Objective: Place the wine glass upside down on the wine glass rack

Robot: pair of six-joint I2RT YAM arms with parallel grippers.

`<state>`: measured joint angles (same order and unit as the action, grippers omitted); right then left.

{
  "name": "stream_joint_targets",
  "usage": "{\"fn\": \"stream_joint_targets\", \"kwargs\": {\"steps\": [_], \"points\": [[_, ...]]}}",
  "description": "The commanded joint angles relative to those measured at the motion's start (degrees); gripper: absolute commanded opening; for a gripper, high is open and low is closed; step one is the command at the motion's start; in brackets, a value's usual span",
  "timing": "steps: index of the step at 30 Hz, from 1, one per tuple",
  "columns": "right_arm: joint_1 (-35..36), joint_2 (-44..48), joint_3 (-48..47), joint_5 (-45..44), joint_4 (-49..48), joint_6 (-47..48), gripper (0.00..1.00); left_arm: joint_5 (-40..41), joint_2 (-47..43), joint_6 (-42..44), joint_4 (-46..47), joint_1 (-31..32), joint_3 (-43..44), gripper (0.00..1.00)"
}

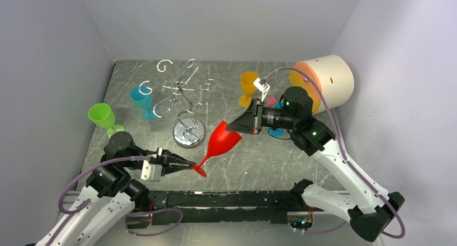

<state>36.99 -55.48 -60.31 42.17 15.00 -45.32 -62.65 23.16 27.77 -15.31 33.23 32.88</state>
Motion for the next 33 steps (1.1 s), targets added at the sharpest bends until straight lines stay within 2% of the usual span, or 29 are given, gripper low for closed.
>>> {"fn": "stream_joint_targets", "kwargs": {"steps": [1,3,8,10,15,27,33], "points": [[0.3,2.9,0.2,-1.9,1.5,3.6,0.04,0.7,0.1,-0.6,-0.1,-0.1,1.4,0.07],[0.3,3.7,0.2,-3.0,2.6,4.7,0.15,1.8,-0.6,-2.8,1.9,-0.1,0.9,0.07],[0.3,5.5,-0.7,-7.4,6.2,9.1,0.57,4.0,-2.0,-6.5,4.4,-0.1,1.1,0.07],[0.3,7.1,0.1,-9.9,6.8,10.8,0.65,5.0,-2.7,-8.3,5.2,-0.1,0.9,0.07],[0.3,11.2,2.1,-15.2,6.2,14.2,0.66,7.4,-4.6,-13.9,6.1,-0.2,-0.3,0.07],[0.5,16.2,11.4,-12.3,-4.5,16.6,0.5,16.2,-9.3,-23.5,5.4,-0.1,-3.2,0.07],[2.1,17.7,14.2,-15.5,-7.1,19.8,0.49,18.4,-8.4,-27.3,5.0,-0.1,-3.2,0.07]]}}
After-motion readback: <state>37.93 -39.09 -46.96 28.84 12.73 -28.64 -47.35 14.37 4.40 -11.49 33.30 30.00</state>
